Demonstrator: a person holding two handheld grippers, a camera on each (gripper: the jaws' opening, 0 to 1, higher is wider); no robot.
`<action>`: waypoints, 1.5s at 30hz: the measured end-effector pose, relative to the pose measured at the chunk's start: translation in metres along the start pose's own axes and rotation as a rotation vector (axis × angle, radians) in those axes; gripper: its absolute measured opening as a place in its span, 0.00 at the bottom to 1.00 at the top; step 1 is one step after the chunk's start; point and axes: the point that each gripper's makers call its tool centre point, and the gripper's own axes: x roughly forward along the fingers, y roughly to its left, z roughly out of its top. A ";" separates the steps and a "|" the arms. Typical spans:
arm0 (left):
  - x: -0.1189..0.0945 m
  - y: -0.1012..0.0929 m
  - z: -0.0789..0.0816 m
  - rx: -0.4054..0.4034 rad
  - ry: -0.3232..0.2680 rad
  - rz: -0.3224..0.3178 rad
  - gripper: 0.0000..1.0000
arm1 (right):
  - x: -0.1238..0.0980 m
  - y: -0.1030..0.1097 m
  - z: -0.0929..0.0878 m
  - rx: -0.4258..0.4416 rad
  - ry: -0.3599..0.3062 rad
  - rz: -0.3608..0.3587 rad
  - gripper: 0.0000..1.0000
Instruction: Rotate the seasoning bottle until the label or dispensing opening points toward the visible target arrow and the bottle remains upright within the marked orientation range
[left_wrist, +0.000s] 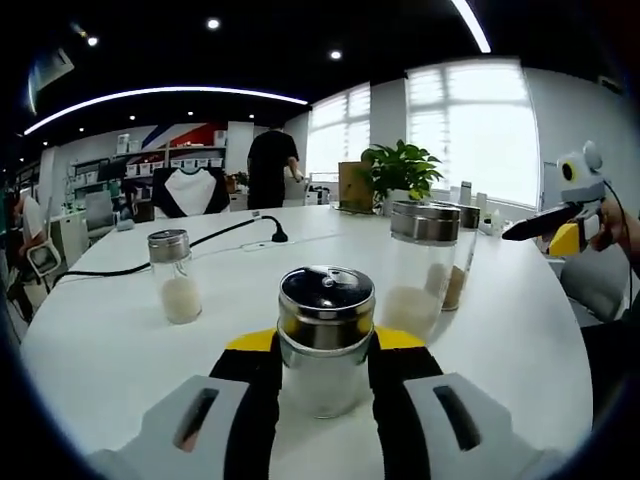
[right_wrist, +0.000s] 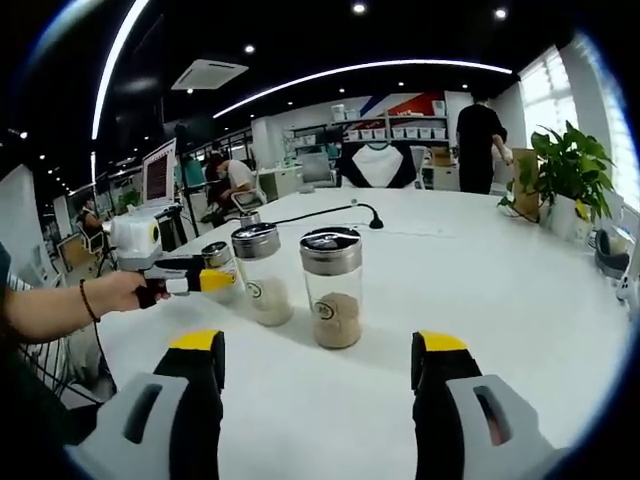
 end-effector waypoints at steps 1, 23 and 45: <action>0.000 0.000 0.000 0.001 0.000 -0.008 0.35 | 0.000 0.000 0.000 -0.005 -0.001 -0.001 0.84; 0.001 -0.005 -0.002 0.043 0.035 -0.157 0.35 | 0.002 0.026 0.006 -0.057 -0.010 0.129 0.99; -0.009 0.004 0.011 0.037 -0.015 -0.060 0.56 | 0.004 0.021 0.003 -0.050 0.006 0.119 0.98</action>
